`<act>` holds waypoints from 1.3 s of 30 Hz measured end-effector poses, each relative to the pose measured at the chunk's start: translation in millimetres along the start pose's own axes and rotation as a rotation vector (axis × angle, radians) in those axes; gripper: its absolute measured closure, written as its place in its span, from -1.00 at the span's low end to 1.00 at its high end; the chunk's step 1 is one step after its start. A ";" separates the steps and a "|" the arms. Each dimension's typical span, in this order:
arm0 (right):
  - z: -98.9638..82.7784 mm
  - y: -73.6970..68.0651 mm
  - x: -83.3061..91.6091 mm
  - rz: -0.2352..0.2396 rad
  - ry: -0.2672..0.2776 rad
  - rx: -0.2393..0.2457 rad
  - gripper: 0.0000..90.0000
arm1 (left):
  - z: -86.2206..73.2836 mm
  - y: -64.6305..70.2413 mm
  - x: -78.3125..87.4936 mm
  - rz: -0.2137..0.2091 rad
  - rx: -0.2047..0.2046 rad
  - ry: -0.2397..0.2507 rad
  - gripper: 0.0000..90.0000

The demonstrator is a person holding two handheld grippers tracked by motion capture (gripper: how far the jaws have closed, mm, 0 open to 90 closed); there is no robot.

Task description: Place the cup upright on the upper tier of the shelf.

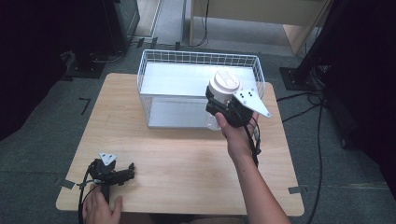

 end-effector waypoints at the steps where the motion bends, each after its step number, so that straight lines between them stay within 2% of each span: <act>1: 4.1 -0.1 -1.3 0.000 0.002 -0.001 -0.66 | 0.0 0.0 0.0 0.000 0.000 0.000 -1.00; 4: 13.3 0.0 -4.0 0.001 0.017 0.002 -0.66 | 0.0 0.0 0.0 0.000 0.000 0.000 -1.00; 6: 26.3 0.4 -9.3 -0.001 0.031 -0.001 -0.66 | 0.0 0.0 0.0 0.000 0.000 0.000 -1.00; 10: 36.6 2.0 -17.1 -0.004 0.032 -0.010 -0.66 | 0.1 0.1 0.0 0.000 0.001 0.001 -1.00; 15: 50.6 6.2 -37.1 -0.026 0.022 -0.023 -0.66 | 0.0 0.1 0.0 -0.001 0.001 0.000 -1.00; 22: 57.4 7.3 -57.2 -0.055 0.008 0.013 -0.66 | 0.0 0.2 0.1 -0.001 0.001 -0.001 -1.00; 24: 58.8 6.7 -69.9 -0.065 -0.009 0.025 -0.66 | -0.1 0.2 0.2 -0.001 0.001 -0.002 -1.00; 27: 58.4 7.0 -76.2 -0.067 -0.020 0.016 -0.66 | -0.1 0.2 0.2 -0.001 0.001 -0.002 -1.00; 31: 57.3 11.6 -97.2 -0.101 -0.030 -0.006 -0.65 | -0.3 0.1 0.2 -0.001 -0.001 -0.003 -1.00; 36: 59.9 8.9 -108.6 -0.111 -0.031 0.026 -0.66 | -0.3 0.1 0.3 -0.001 -0.001 -0.003 -1.00; 37: 60.4 6.9 -113.7 -0.123 -0.031 0.065 -0.66 | -0.3 0.1 0.2 -0.001 -0.001 -0.004 -1.00; 38: 60.4 6.9 -113.7 -0.123 -0.031 0.065 -0.66 | -0.3 0.1 0.2 -0.001 -0.001 -0.004 -1.00; 39: 61.1 6.5 -118.0 -0.142 -0.021 0.089 -0.66 | -0.1 0.1 0.1 -0.001 0.000 -0.002 -1.00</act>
Point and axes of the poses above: each handheld gripper's, and its own axes: x roughly backward along the jaws, z roughly out of its top, y roughly to its right, the point moved 10 cm from there along -x, roughly forward along the jaws, and after that the axes turned 10 degrees about -y, right-handed, at the moved point
